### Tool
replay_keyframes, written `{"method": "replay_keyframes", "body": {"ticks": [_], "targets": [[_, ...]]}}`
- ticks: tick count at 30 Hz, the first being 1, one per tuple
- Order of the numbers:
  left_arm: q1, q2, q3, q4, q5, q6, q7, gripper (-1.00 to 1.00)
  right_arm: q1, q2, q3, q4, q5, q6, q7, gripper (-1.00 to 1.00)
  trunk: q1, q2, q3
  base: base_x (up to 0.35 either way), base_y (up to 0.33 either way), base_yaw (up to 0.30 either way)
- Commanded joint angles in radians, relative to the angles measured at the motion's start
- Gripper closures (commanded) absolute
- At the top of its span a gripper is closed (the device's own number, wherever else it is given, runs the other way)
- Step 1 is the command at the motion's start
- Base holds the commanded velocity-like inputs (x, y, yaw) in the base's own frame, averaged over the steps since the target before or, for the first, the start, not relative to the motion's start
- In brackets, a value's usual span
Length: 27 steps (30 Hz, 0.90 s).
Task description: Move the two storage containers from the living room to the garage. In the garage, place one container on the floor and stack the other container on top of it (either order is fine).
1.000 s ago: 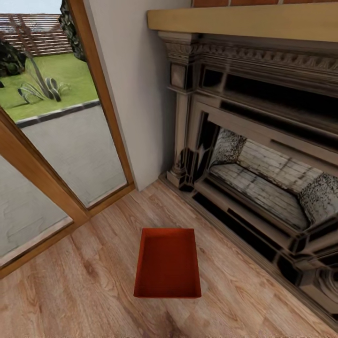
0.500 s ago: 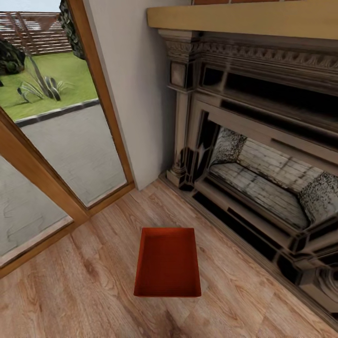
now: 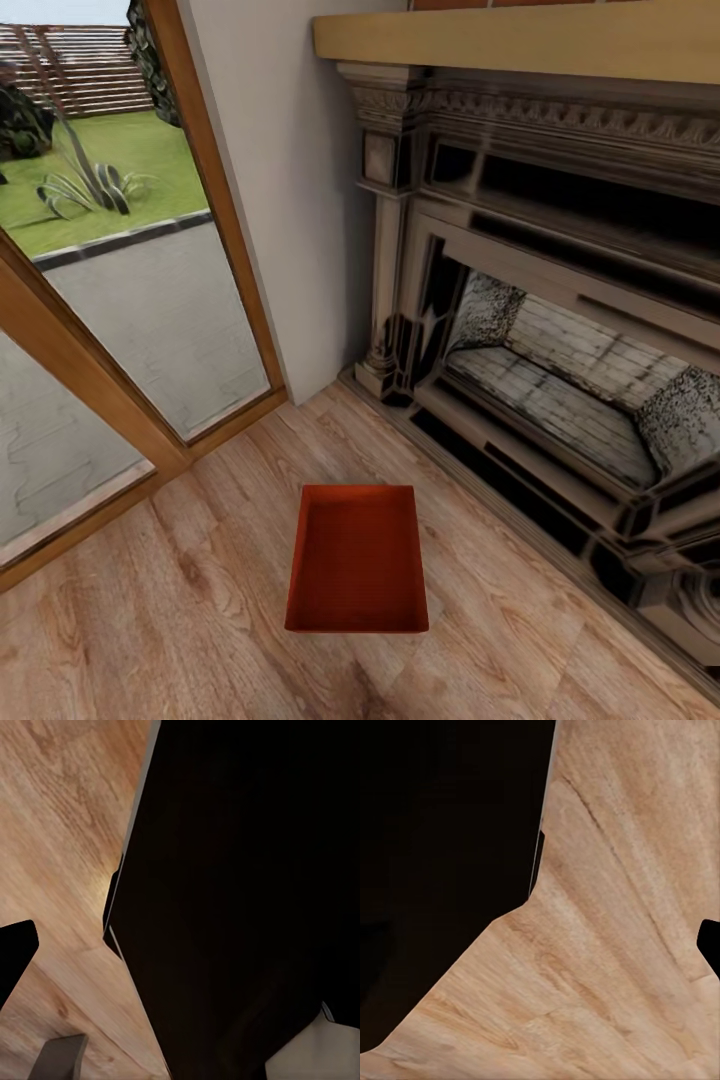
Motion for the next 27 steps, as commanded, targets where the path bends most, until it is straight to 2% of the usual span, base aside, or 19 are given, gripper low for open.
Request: {"method": "replay_keyframes", "body": {"ticks": [1,8,15,19,21,22,25,27], "targets": [[0.000,0.000,-0.001,0.000,0.004,-0.004,0.001,-1.00,-0.001,0.000,0.008,0.003,0.007,-0.004,-0.006,-1.00,0.000,0.000,-0.001,0.000,0.000,0.000],[0.000,0.004,-0.001,-0.002,-0.001,-0.010,0.003,-1.00,-0.001,-0.001,0.010,-0.003,0.008,0.001,-0.021,-1.00,0.000,0.000,-0.001,0.000,0.000,0.000],[0.000,0.043,0.016,-0.036,0.029,0.012,0.017,-1.00,-0.010,-0.014,-0.012,-0.042,-0.014,0.040,-0.042,-1.00,0.000,0.000,-0.001,0.000,0.000,0.000],[0.000,0.066,0.017,-0.059,0.027,0.035,0.039,-1.00,-0.030,-0.015,-0.031,-0.065,-0.036,0.062,-0.062,-1.00,0.000,0.000,-0.001,0.000,0.000,0.000],[-0.010,0.077,0.011,-0.070,0.016,0.046,0.050,-1.00,-0.042,-0.016,-0.041,-0.076,-0.047,0.073,-0.073,-1.00,0.000,0.000,-0.001,0.000,0.000,0.000],[-0.016,0.131,0.010,-0.450,0.009,0.315,0.191,-1.00,-0.246,-0.016,-0.061,-0.312,-0.063,0.229,-0.117,-1.00,0.000,0.000,-0.001,0.000,0.000,0.000],[-0.087,0.085,0.007,-0.471,-0.037,0.325,0.325,-1.00,-0.357,-0.011,-0.066,-0.279,-0.065,0.174,-0.134,-1.00,0.000,0.000,-0.001,0.000,0.000,0.000],[-0.140,0.063,0.007,-0.469,-0.072,0.327,0.360,-1.00,-0.406,-0.006,-0.067,-0.258,-0.062,0.163,-0.137,-1.00,0.000,0.000,-0.001,0.000,0.000,0.000]]}}
